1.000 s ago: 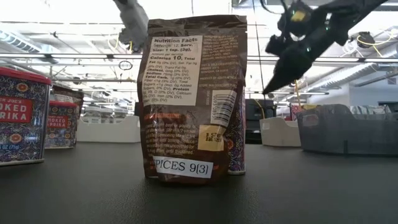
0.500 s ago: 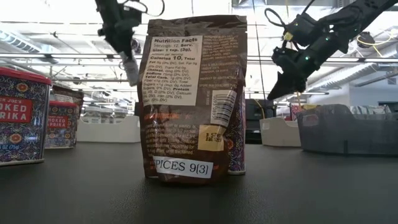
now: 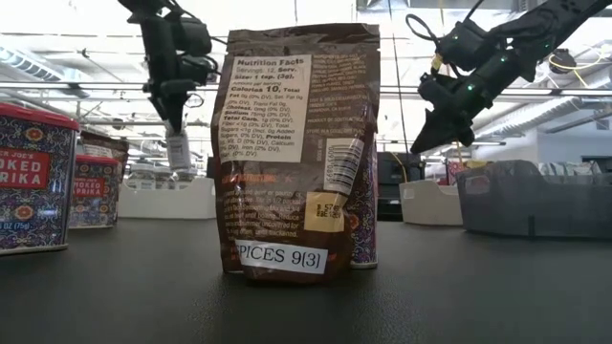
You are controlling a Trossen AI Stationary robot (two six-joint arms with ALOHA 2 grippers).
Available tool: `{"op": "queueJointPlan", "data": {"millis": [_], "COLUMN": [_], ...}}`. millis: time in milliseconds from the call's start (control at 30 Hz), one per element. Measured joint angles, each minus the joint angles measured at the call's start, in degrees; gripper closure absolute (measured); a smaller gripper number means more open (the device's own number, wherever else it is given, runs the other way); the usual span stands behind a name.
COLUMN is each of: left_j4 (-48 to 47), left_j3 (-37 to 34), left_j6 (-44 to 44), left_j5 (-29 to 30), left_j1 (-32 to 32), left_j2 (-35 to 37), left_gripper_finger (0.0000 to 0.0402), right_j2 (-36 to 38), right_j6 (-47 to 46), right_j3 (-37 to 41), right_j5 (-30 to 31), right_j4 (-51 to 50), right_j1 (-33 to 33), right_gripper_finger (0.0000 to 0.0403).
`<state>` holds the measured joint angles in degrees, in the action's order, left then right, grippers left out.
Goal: Sort spices by type
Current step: Put the white seasoning bottle into the left white bin
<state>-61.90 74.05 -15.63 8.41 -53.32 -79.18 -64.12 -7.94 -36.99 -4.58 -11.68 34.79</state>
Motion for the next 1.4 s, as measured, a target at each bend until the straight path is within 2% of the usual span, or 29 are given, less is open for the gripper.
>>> {"op": "queueJointPlan", "data": {"millis": [100, 267, 367, 433, 600, 1100, 1400], "left_j4": [-0.60, -3.13, -3.05, -1.89, -2.12, -5.05, -5.91], "left_j3": [-0.25, -0.13, 0.25, 0.67, 0.67, 0.67, 0.69], "left_j6": [-1.63, -5.49, -6.64, -6.79, -7.23, -7.27, -7.66], "left_j5": [-1.71, 0.33, -1.14, -2.91, -3.08, -2.82, -4.57], "left_j1": [-0.46, -0.11, -0.05, -0.05, 0.73, 1.26, 1.49], "left_j2": [-0.07, 0.80, 2.82, 4.39, 6.22, 6.09, 6.08], "left_gripper_finger": [0.0192, 0.0192, 0.0192, 0.0192, 0.0192, 0.0192, 0.0193], "right_j2": [0.00, -0.02, -0.02, -0.02, -0.02, -0.04, -0.04], "right_j6": [0.00, 0.02, 0.02, 0.02, 0.02, 0.04, 0.04], "right_j3": [0.00, 0.00, 0.00, 0.00, 0.00, 0.00, 0.00], "right_j5": [0.01, 0.02, 0.02, 0.02, 0.02, 0.02, 0.02], "right_j4": [0.03, 0.07, 0.09, 0.09, 0.11, 0.11, 0.11], "right_j1": [0.00, 0.00, 0.00, 0.00, 0.00, 0.00, 0.00], "right_gripper_finger": [0.0395, 0.0394, 0.0394, 0.0394, 0.0394, 0.0394, 0.0394]}}
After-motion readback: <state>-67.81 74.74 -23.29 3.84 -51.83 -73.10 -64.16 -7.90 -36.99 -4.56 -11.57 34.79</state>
